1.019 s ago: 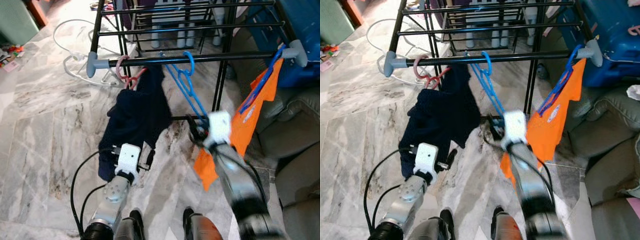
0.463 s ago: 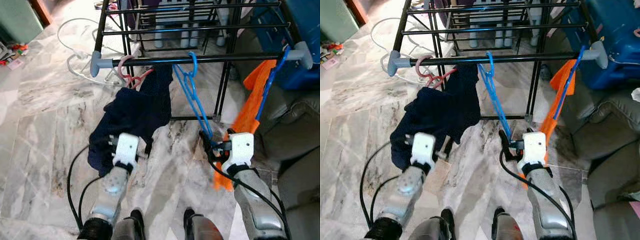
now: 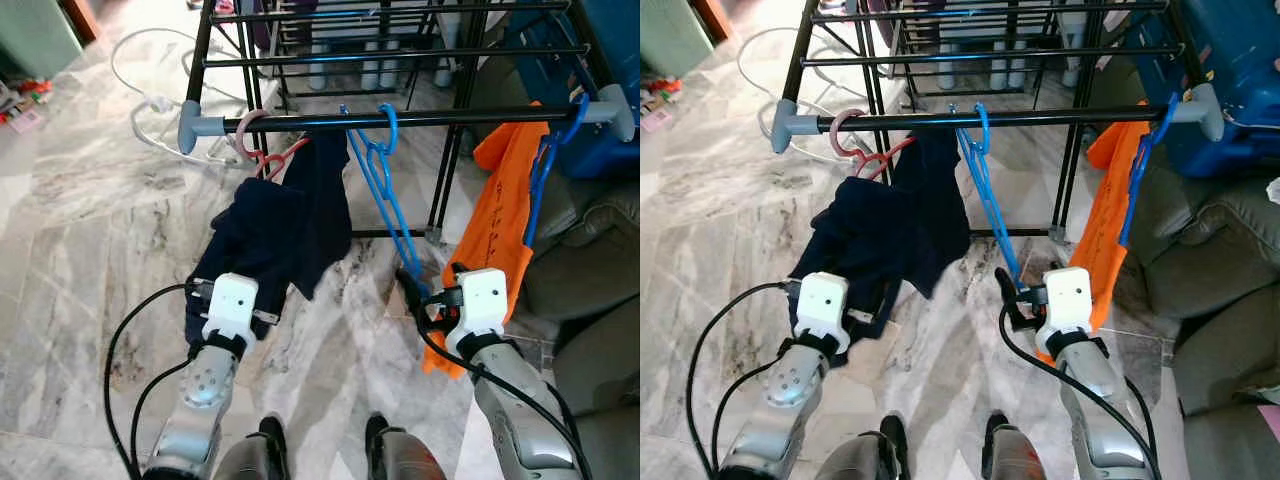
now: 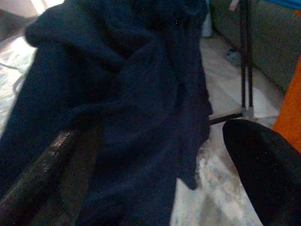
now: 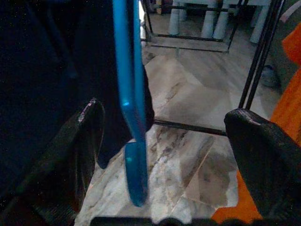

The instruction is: Hang hanger

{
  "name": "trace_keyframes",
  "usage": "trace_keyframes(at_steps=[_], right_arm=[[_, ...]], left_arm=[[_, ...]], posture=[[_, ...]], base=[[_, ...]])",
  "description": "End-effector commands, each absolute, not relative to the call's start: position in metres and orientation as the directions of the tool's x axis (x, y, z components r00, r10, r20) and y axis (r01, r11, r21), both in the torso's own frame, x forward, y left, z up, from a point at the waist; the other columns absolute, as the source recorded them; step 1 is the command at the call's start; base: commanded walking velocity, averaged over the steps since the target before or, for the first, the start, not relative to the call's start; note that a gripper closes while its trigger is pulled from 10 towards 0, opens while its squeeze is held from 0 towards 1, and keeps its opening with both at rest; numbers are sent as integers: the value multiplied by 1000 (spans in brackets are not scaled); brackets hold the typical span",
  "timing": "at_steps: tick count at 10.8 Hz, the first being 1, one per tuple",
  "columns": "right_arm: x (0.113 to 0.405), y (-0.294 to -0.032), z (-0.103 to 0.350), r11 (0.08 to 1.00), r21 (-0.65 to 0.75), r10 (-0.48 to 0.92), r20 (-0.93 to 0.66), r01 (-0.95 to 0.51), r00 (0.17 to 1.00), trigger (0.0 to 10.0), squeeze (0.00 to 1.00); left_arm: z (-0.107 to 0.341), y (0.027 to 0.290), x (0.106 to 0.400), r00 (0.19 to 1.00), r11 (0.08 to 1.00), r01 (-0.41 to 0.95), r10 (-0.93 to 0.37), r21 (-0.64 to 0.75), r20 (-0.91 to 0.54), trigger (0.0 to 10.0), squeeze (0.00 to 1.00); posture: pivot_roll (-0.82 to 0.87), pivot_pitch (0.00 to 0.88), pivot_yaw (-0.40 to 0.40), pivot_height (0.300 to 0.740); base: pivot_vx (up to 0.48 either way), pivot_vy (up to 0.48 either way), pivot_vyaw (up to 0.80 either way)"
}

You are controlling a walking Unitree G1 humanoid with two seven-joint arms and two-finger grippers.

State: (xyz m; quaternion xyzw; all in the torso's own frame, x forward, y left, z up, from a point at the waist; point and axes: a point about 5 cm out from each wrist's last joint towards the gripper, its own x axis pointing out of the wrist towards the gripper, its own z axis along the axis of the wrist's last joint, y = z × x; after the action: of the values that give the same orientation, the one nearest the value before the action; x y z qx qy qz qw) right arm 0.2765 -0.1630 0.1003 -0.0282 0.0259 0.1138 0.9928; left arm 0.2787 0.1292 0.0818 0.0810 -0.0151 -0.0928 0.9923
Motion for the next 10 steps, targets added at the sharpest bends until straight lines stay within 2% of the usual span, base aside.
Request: trace_keyframes(at_steps=[1,4,10], right_arm=[[274,-153,101,961,-28,275,-55,-276,960,10000,0],[275,-146,99,958,-9,284,-73,-285,956,10000,0],[269,-147,95,967,8,254,-83,-254,964,10000,0]], left_arm=[[80,138,276,991,975,132,-133,181,-5,10000,0],[86,137,278,993,970,118,-119,214,-12,10000,0],[87,129,284,988,963,152,-146,221,-40,10000,0]], posture=[[-149,277,39,740],[-148,276,54,740],[-178,276,79,740]], base=[[0,0,0],[0,0,0],[-252,0,0]])
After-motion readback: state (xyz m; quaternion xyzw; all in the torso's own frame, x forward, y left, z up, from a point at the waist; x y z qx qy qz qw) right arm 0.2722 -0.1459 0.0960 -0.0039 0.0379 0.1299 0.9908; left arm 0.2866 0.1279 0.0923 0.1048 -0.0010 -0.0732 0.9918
